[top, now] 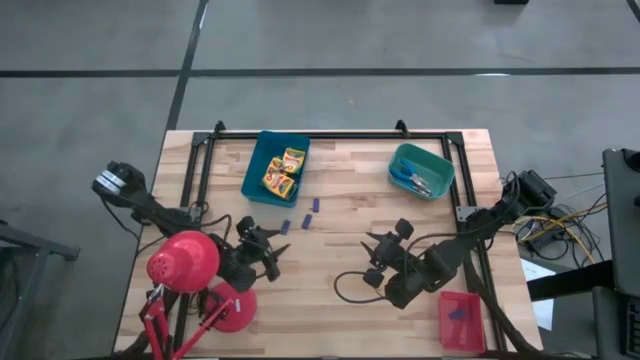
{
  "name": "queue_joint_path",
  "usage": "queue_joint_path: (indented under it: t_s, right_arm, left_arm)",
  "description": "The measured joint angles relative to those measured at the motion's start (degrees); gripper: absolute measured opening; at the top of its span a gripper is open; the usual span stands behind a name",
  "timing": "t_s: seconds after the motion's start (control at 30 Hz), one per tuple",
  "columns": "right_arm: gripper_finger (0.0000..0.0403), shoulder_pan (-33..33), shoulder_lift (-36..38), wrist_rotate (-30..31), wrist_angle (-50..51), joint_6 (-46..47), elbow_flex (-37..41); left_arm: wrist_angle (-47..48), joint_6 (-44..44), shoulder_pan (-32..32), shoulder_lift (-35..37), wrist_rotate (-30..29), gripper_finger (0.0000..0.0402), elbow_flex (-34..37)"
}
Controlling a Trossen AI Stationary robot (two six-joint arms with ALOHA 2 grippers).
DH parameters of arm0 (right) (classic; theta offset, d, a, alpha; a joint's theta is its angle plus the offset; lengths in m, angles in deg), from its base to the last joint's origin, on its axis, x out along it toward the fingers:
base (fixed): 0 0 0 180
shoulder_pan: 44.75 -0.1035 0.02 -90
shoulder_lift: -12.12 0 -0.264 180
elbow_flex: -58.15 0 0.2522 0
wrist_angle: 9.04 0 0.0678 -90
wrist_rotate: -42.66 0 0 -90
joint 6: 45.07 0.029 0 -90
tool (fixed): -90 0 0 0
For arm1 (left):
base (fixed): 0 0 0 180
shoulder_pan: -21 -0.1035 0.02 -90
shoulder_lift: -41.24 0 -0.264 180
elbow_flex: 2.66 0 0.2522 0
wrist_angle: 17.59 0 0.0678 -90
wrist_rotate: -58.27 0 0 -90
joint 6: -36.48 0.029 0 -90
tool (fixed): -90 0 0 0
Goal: Pick & Place School Supplies
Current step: Put the purple eraser into the red bin
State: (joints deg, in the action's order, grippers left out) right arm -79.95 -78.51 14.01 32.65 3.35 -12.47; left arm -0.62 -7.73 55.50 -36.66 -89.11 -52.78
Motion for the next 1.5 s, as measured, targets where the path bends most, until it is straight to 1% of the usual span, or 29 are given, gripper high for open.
queue_joint_path:
  t_s: [0.2,0.3,0.47,0.67,0.73,0.8,0.9,1.03,1.23,1.33,1.43,1.5]
  right_arm:
    - [0.0123,0.00,0.00,0.00,0.00,0.00,0.00]
    - [0.0123,-0.02,0.00,0.00,0.00,0.00,0.00]
    - [0.0123,-0.02,0.00,0.00,-0.02,0.00,0.00]
    - [0.0123,-0.02,0.00,0.00,-0.02,0.00,0.00]
    - [0.0123,-0.02,0.00,0.00,0.00,0.00,0.00]
    - [0.0123,-0.02,0.00,0.00,-0.02,0.00,0.00]
    - [0.0123,-0.02,0.00,0.00,-0.02,0.00,0.00]
    - [0.0123,-0.02,0.00,0.00,-0.02,0.00,0.01]
    - [0.0123,-0.02,0.00,0.00,-0.02,0.00,0.00]
    - [0.0123,-0.02,0.00,0.00,-0.02,0.00,0.02]
    - [0.0123,-0.02,0.00,0.00,-0.02,0.00,0.02]
    - [0.0123,-0.02,0.00,0.00,-0.02,0.00,0.02]
  left_arm:
    - [15.18,-16.77,-0.15,0.21,-0.20,0.0223,0.00]
    - [17.65,-22.92,-0.74,0.21,1.75,0.0223,0.02]
    - [17.40,-23.18,-3.55,0.14,6.76,0.0223,0.02]
    - [17.42,-20.18,-9.46,-0.68,11.97,0.0223,0.02]
    - [17.12,-20.00,-11.40,-0.96,13.29,0.0223,0.02]
    - [15.63,-17.85,-12.70,-1.73,14.25,0.0223,0.04]
    - [13.00,-14.99,-12.92,-3.79,13.82,0.0223,0.04]
    - [10.96,-19.07,-12.99,-7.94,12.51,0.0223,0.04]
    - [10.92,-30.62,-13.15,-12.95,12.73,0.0223,0.07]
    - [11.06,-30.63,-13.66,-13.36,14.67,0.0223,-0.26]
    - [10.76,-26.88,-14.76,-12.90,18.30,0.0223,-1.33]
    - [10.93,-26.09,-15.68,-12.78,19.68,0.0223,-1.93]
